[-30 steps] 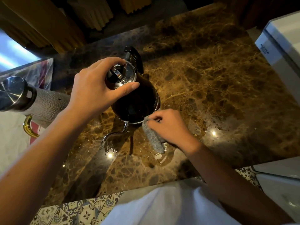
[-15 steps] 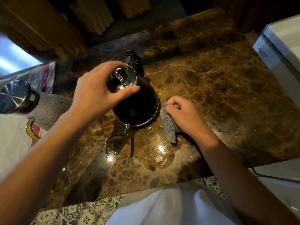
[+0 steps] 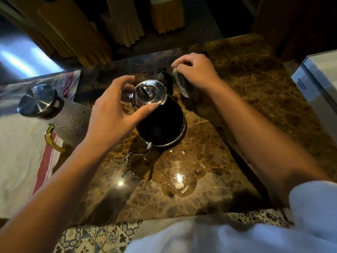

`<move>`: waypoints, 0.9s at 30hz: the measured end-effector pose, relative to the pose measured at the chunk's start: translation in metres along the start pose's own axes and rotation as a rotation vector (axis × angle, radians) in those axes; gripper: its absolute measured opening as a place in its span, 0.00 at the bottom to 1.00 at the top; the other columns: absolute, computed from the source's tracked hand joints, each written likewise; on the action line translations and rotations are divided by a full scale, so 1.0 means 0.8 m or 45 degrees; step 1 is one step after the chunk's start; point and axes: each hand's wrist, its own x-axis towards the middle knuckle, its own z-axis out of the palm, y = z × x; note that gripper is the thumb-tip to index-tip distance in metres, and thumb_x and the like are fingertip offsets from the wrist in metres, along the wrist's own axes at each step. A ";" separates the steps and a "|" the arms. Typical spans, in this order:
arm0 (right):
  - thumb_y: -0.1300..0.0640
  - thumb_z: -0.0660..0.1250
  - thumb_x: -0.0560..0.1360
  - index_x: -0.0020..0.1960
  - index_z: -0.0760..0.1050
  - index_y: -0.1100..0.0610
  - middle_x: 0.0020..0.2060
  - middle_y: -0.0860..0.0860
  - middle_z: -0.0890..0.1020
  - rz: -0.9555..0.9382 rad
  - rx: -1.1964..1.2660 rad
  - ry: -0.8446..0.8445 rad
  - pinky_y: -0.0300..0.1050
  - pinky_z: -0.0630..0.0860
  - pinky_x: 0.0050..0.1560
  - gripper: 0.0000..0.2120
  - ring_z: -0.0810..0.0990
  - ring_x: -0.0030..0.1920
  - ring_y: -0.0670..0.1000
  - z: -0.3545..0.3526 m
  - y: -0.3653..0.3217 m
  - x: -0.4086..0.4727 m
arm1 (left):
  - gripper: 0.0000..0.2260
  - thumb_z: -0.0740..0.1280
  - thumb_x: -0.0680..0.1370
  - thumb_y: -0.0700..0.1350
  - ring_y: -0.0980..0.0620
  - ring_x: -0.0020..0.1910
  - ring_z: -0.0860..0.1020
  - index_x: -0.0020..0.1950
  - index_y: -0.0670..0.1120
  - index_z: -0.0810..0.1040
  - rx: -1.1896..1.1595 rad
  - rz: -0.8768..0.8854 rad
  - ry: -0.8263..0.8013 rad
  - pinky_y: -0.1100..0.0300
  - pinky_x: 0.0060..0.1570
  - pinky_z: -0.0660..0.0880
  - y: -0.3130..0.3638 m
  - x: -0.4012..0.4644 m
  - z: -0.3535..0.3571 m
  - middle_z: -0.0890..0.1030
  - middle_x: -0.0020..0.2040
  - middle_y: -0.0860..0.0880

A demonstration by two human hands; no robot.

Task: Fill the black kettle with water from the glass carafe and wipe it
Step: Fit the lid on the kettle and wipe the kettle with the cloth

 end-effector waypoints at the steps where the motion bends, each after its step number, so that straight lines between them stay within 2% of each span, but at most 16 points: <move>1: 0.51 0.70 0.77 0.49 0.83 0.38 0.50 0.35 0.78 -0.034 -0.012 -0.111 0.38 0.74 0.61 0.07 0.78 0.53 0.38 0.000 -0.003 0.010 | 0.38 0.70 0.73 0.69 0.51 0.62 0.80 0.77 0.50 0.68 -0.013 -0.012 0.027 0.45 0.59 0.80 0.004 -0.002 -0.001 0.80 0.67 0.49; 3: 0.51 0.72 0.76 0.53 0.83 0.38 0.51 0.37 0.78 -0.097 -0.052 -0.307 0.28 0.72 0.55 0.09 0.78 0.52 0.32 -0.001 -0.007 0.022 | 0.36 0.70 0.73 0.67 0.51 0.62 0.81 0.75 0.50 0.71 0.045 -0.002 0.067 0.46 0.60 0.80 0.014 -0.005 0.001 0.81 0.66 0.49; 4: 0.51 0.73 0.76 0.55 0.84 0.39 0.53 0.39 0.78 -0.113 -0.076 -0.365 0.26 0.70 0.52 0.10 0.78 0.52 0.33 -0.001 -0.007 0.025 | 0.35 0.71 0.73 0.67 0.50 0.63 0.81 0.74 0.50 0.73 0.096 0.008 0.078 0.46 0.62 0.80 0.019 -0.005 0.004 0.82 0.66 0.49; 6: 0.51 0.75 0.75 0.59 0.84 0.43 0.57 0.47 0.78 -0.166 -0.161 -0.408 0.33 0.69 0.54 0.12 0.78 0.56 0.42 -0.001 -0.004 0.028 | 0.33 0.72 0.73 0.66 0.50 0.65 0.80 0.73 0.49 0.75 0.174 0.004 0.101 0.49 0.64 0.78 0.029 -0.005 0.008 0.82 0.67 0.49; 8: 0.50 0.75 0.76 0.60 0.83 0.45 0.59 0.50 0.77 -0.238 -0.244 -0.425 0.38 0.68 0.55 0.13 0.75 0.59 0.47 -0.002 -0.002 0.026 | 0.33 0.74 0.73 0.63 0.49 0.66 0.80 0.73 0.49 0.76 0.208 -0.008 0.105 0.50 0.64 0.77 0.035 -0.004 0.012 0.82 0.67 0.48; 13: 0.50 0.75 0.78 0.60 0.83 0.44 0.56 0.48 0.76 -0.281 -0.243 -0.390 0.43 0.68 0.58 0.11 0.75 0.58 0.47 -0.019 0.005 0.009 | 0.32 0.74 0.74 0.59 0.48 0.65 0.81 0.75 0.47 0.74 0.190 0.060 0.036 0.50 0.63 0.79 0.030 0.000 0.011 0.81 0.68 0.48; 16: 0.48 0.75 0.77 0.57 0.82 0.41 0.54 0.48 0.76 -0.314 -0.325 -0.281 0.41 0.66 0.51 0.09 0.75 0.55 0.46 -0.038 0.017 -0.005 | 0.32 0.73 0.76 0.56 0.49 0.68 0.78 0.77 0.47 0.71 0.159 0.110 -0.022 0.53 0.65 0.76 0.024 0.004 0.012 0.79 0.71 0.48; 19: 0.47 0.75 0.77 0.58 0.83 0.44 0.52 0.47 0.75 -0.265 -0.371 -0.207 0.41 0.66 0.49 0.10 0.75 0.54 0.47 -0.060 0.034 -0.025 | 0.27 0.72 0.78 0.53 0.48 0.69 0.78 0.76 0.48 0.74 0.219 0.169 -0.037 0.48 0.68 0.76 0.021 0.009 0.017 0.78 0.72 0.49; 23: 0.44 0.74 0.77 0.65 0.82 0.50 0.54 0.46 0.76 -0.228 -0.509 -0.226 0.45 0.69 0.54 0.19 0.76 0.57 0.48 -0.083 0.038 -0.053 | 0.25 0.69 0.78 0.57 0.47 0.67 0.80 0.73 0.51 0.77 0.323 0.184 -0.078 0.43 0.64 0.79 0.020 0.021 0.014 0.76 0.74 0.52; 25: 0.43 0.74 0.77 0.66 0.82 0.51 0.56 0.48 0.77 -0.192 -0.544 -0.238 0.50 0.74 0.57 0.21 0.77 0.58 0.50 -0.091 0.033 -0.071 | 0.26 0.68 0.77 0.60 0.48 0.64 0.82 0.74 0.53 0.76 0.316 0.190 -0.109 0.43 0.61 0.79 0.016 0.027 0.009 0.75 0.74 0.54; 27: 0.42 0.75 0.76 0.65 0.83 0.51 0.56 0.49 0.78 -0.165 -0.539 -0.256 0.50 0.75 0.56 0.22 0.78 0.57 0.50 -0.091 0.026 -0.091 | 0.29 0.65 0.76 0.64 0.49 0.59 0.84 0.75 0.54 0.75 0.304 0.175 -0.144 0.43 0.60 0.79 0.011 0.032 0.005 0.75 0.75 0.56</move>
